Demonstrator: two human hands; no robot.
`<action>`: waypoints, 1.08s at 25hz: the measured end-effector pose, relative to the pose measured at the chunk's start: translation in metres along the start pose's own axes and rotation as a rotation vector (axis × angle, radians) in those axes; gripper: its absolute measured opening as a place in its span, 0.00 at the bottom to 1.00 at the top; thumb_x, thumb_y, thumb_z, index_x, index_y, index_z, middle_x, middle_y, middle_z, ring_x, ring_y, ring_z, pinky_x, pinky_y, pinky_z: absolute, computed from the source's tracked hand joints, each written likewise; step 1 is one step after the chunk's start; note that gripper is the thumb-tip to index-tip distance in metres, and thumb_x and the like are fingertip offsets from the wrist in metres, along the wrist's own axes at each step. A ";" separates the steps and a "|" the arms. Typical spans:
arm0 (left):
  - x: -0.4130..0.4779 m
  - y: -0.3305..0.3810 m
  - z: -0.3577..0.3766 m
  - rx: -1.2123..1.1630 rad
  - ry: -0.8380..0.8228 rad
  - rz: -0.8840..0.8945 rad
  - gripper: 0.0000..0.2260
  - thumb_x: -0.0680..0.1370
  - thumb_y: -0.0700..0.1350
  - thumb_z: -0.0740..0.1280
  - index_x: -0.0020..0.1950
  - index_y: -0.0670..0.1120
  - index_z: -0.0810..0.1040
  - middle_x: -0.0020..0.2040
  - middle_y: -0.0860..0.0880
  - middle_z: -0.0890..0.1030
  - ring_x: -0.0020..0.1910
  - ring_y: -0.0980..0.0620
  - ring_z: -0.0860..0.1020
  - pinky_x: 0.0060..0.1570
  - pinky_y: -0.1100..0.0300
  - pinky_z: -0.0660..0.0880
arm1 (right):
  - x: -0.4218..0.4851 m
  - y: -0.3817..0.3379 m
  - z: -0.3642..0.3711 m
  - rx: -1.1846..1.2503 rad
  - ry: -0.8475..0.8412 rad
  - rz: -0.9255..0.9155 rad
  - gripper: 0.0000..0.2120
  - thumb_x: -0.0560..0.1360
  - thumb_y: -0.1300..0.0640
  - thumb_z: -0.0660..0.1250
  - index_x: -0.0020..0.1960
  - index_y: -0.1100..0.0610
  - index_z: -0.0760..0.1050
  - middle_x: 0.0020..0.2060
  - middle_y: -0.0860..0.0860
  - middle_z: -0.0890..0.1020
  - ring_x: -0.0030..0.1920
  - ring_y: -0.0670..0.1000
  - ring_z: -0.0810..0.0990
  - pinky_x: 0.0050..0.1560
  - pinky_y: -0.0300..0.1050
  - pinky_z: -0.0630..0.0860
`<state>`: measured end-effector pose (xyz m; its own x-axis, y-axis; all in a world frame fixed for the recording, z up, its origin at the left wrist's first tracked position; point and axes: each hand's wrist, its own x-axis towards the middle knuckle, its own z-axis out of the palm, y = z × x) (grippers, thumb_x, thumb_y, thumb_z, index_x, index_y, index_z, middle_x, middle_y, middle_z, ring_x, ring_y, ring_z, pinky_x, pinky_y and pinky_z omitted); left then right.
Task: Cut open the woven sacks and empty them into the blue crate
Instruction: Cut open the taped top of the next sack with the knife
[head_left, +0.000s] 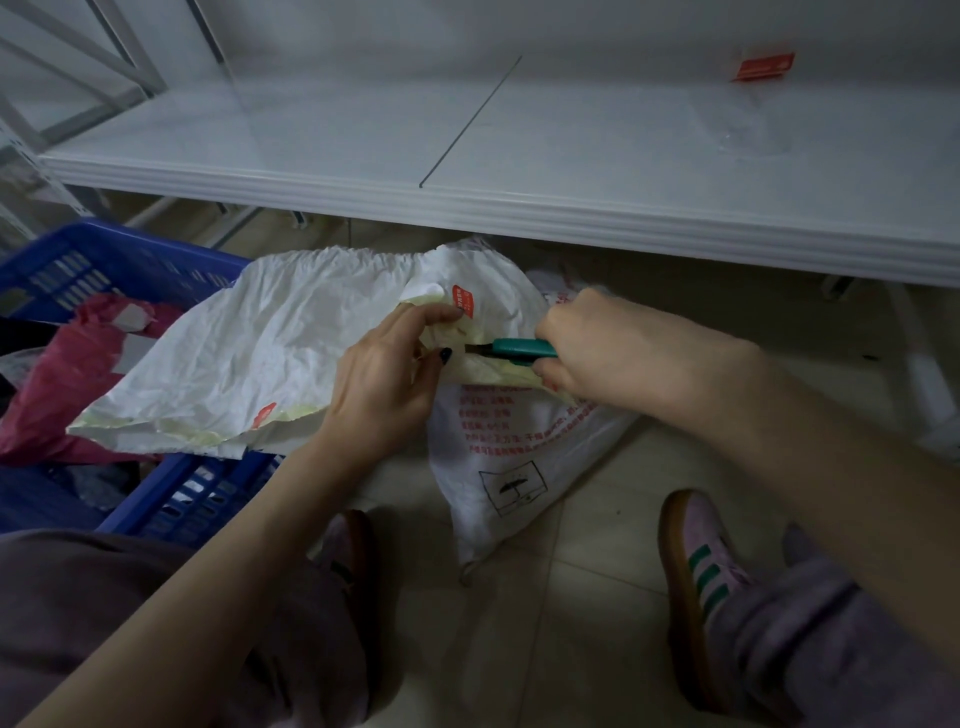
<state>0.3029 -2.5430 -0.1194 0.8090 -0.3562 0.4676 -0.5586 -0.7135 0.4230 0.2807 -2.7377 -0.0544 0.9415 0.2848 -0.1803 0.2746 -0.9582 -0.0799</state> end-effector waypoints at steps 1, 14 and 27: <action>0.000 0.000 0.000 0.011 -0.006 0.003 0.18 0.72 0.39 0.62 0.62 0.45 0.76 0.55 0.50 0.79 0.42 0.58 0.72 0.37 0.68 0.67 | -0.001 0.002 -0.001 -0.006 -0.007 0.004 0.09 0.79 0.56 0.61 0.52 0.60 0.76 0.31 0.51 0.70 0.27 0.48 0.70 0.25 0.41 0.64; 0.000 -0.001 -0.008 -0.122 0.022 -0.040 0.16 0.74 0.44 0.63 0.61 0.47 0.75 0.52 0.63 0.74 0.42 0.69 0.74 0.42 0.79 0.66 | -0.021 0.031 -0.004 0.275 0.090 -0.003 0.12 0.77 0.48 0.63 0.53 0.54 0.78 0.34 0.49 0.77 0.30 0.48 0.75 0.28 0.40 0.68; 0.001 0.005 -0.010 -0.054 -0.078 -0.086 0.21 0.73 0.40 0.70 0.64 0.53 0.73 0.53 0.64 0.73 0.39 0.66 0.75 0.40 0.63 0.74 | -0.005 0.006 -0.008 -0.054 0.252 -0.194 0.14 0.78 0.45 0.60 0.59 0.48 0.77 0.44 0.48 0.80 0.41 0.49 0.78 0.38 0.43 0.70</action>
<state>0.2991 -2.5404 -0.1092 0.8648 -0.3430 0.3667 -0.4942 -0.7103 0.5012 0.2789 -2.7448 -0.0461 0.8874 0.4538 0.0819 0.4576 -0.8885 -0.0354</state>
